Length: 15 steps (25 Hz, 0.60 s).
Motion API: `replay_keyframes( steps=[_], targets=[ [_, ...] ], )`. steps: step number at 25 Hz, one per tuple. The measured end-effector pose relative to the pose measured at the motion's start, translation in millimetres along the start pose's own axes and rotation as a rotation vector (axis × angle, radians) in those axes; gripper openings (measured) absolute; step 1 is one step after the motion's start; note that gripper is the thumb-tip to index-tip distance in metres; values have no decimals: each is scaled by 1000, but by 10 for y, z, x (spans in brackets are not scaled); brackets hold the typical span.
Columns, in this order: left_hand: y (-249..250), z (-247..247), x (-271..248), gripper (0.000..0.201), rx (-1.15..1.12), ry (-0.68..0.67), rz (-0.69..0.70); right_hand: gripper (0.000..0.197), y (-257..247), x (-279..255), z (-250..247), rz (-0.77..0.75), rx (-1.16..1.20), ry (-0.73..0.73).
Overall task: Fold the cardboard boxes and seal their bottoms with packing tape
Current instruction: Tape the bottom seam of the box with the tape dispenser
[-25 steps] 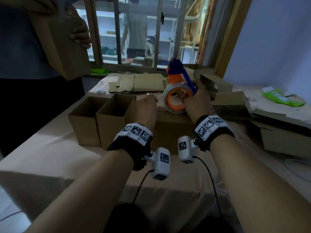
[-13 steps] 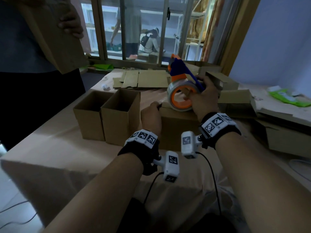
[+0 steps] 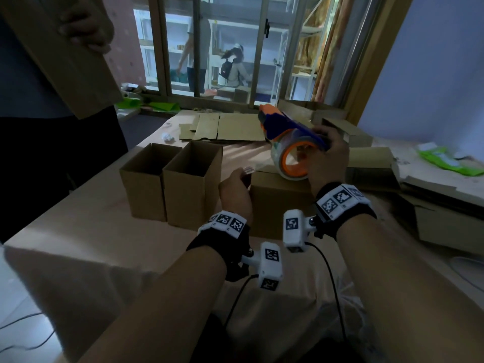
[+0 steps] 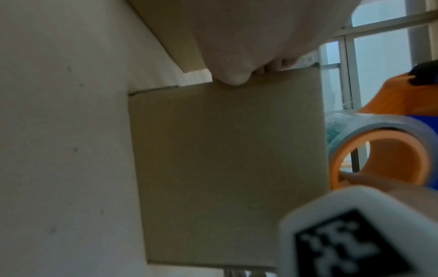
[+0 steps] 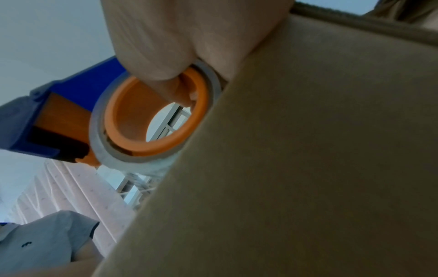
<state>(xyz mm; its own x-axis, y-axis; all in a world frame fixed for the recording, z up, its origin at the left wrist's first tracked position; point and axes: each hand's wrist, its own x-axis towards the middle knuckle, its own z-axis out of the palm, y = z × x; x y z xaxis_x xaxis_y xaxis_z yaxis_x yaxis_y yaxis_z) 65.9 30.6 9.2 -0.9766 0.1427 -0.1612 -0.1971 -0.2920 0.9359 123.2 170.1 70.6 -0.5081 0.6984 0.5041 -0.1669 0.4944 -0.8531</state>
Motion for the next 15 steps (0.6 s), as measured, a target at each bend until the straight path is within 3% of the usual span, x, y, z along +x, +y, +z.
replay_keyframes(
  steps=[6,11,12,14,15],
  targets=[
    [-68,-3,164,32,554,11,141,41,2,25,4,-32,-18,6],
    [-19,86,210,35,650,1,57,41,25,-20,15,-37,-29,8],
    [-37,90,210,35,755,-35,75,40,29,-26,17,-38,-37,9],
    [-27,63,170,32,788,-40,133,41,24,-27,36,-39,-38,9],
    [27,43,108,32,742,-41,97,40,20,-21,42,-36,-41,8]
  ],
)
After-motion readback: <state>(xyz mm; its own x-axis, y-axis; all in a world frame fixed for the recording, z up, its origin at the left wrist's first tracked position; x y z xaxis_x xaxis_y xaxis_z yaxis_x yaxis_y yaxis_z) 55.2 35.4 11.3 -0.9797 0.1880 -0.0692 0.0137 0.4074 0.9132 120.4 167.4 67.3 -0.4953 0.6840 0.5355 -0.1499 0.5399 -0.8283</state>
